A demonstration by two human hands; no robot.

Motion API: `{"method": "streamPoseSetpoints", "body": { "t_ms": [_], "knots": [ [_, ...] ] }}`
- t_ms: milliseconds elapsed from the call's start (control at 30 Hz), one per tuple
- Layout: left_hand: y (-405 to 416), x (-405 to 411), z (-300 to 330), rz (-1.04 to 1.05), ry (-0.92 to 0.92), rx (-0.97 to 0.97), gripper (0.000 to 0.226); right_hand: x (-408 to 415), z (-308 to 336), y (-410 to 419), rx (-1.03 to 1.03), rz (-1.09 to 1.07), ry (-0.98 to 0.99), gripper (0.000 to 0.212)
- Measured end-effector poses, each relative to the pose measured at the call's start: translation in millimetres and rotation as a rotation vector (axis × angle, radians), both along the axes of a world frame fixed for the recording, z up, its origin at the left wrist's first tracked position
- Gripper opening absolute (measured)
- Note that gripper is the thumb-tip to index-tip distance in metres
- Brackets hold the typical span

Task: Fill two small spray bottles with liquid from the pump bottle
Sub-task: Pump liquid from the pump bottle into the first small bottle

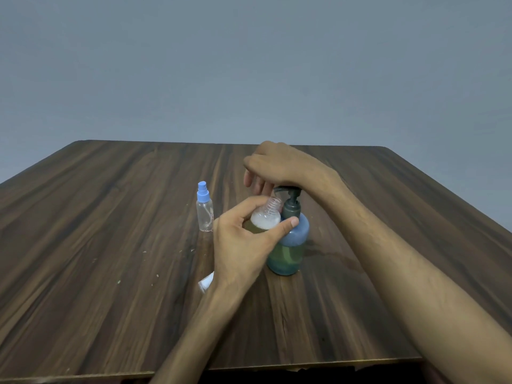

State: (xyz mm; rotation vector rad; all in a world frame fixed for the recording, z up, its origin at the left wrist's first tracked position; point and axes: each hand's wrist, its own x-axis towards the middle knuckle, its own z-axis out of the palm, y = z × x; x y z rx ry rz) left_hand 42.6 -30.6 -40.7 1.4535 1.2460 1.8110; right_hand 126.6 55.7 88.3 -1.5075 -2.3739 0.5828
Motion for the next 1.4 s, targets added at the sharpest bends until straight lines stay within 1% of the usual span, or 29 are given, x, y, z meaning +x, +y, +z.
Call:
{"method": "streamPoseSetpoints", "body": {
  "t_ms": [100,267,367,400,500,533,667,700,800,933,1067,1167,1200,1300,1400],
  "knots": [
    [1,-1,0,0.007,0.008,-0.013,0.034,-3,-3,1,0.043,-0.058,-0.073,0.037],
    [3,-1,-1,0.008,-0.006,-0.024,0.031,-4,-17,1,0.152,-0.023,-0.143,0.037],
    [5,-2,-4,0.010,-0.009,-0.010,0.031,-6,-22,0,0.132,0.015,-0.191,0.040],
    [6,-3,-5,0.012,-0.016,-0.007,0.031,-6,-21,-1,0.133,0.029,-0.182,0.042],
    [5,-2,-3,-0.019,-0.047,-0.022,0.030,-3,-13,-1,0.097,0.045,-0.043,0.046],
    [5,-2,-3,-0.020,-0.045,-0.013,0.030,-2,-12,-2,0.094,0.051,-0.033,0.047],
    [7,-3,-5,-0.009,-0.037,-0.010,0.028,-7,-16,-6,0.101,0.070,-0.129,0.062],
    [6,-3,-5,-0.012,-0.043,-0.010,0.029,-7,-14,-6,0.122,0.071,-0.120,0.063],
    [5,-2,-6,-0.024,-0.046,-0.020,0.029,-5,-10,-3,0.182,0.073,-0.037,0.062],
    [8,-4,-9,-0.010,-0.036,-0.019,0.029,-8,-19,-5,0.195,0.100,-0.130,0.064],
    [6,-2,-9,-0.014,-0.034,-0.009,0.030,-6,-14,-1,0.237,0.085,-0.043,0.068],
    [7,-2,-9,-0.008,-0.033,-0.013,0.030,-7,-19,-2,0.201,0.106,-0.122,0.068],
    [7,-3,-9,-0.006,-0.034,-0.009,0.030,-8,-19,-3,0.199,0.108,-0.127,0.068],
    [5,-3,-8,-0.013,-0.033,-0.001,0.030,-7,-15,-1,0.234,0.091,-0.054,0.069],
    [5,-2,-7,-0.012,-0.035,-0.011,0.030,-8,-18,-2,0.197,0.098,-0.130,0.066]
  ]
}}
